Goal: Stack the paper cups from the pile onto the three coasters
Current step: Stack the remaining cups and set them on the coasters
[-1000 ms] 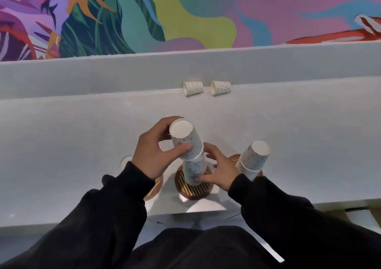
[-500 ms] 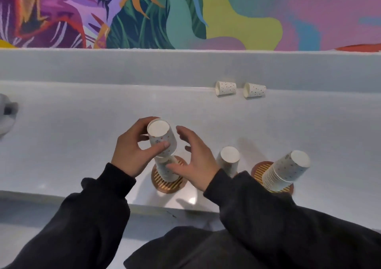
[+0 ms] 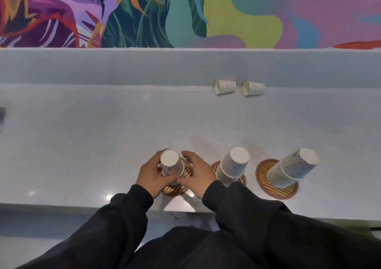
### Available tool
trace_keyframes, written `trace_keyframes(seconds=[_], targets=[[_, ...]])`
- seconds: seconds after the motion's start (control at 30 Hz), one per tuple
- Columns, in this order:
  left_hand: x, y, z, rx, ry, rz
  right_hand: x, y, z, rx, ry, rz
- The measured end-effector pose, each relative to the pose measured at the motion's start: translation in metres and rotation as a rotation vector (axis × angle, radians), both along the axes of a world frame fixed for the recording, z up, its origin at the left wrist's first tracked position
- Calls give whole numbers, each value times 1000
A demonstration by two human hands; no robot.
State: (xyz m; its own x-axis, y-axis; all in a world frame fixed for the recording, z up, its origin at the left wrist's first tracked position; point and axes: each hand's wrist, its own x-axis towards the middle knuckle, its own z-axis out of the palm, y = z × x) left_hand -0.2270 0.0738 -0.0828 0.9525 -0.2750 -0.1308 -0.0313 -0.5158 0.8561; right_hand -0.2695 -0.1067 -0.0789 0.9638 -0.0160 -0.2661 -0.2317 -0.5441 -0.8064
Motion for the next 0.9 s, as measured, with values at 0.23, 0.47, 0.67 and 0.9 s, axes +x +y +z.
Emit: trace_keyframes(seconds=[0.23,0.47,0.67,0.9], targets=[[4,-2,-13,21,59,-55,-9,2,12,22,0,-49],[16,-16,75,-29,-314,-67,-39,-31,117,65,-481,-86],[13,-96,111,5,-360,-474,-47,-101,88,-5,-540,-358],[3,-139,59,10,-156,-552,-66,-123,6,163,-102,-365]])
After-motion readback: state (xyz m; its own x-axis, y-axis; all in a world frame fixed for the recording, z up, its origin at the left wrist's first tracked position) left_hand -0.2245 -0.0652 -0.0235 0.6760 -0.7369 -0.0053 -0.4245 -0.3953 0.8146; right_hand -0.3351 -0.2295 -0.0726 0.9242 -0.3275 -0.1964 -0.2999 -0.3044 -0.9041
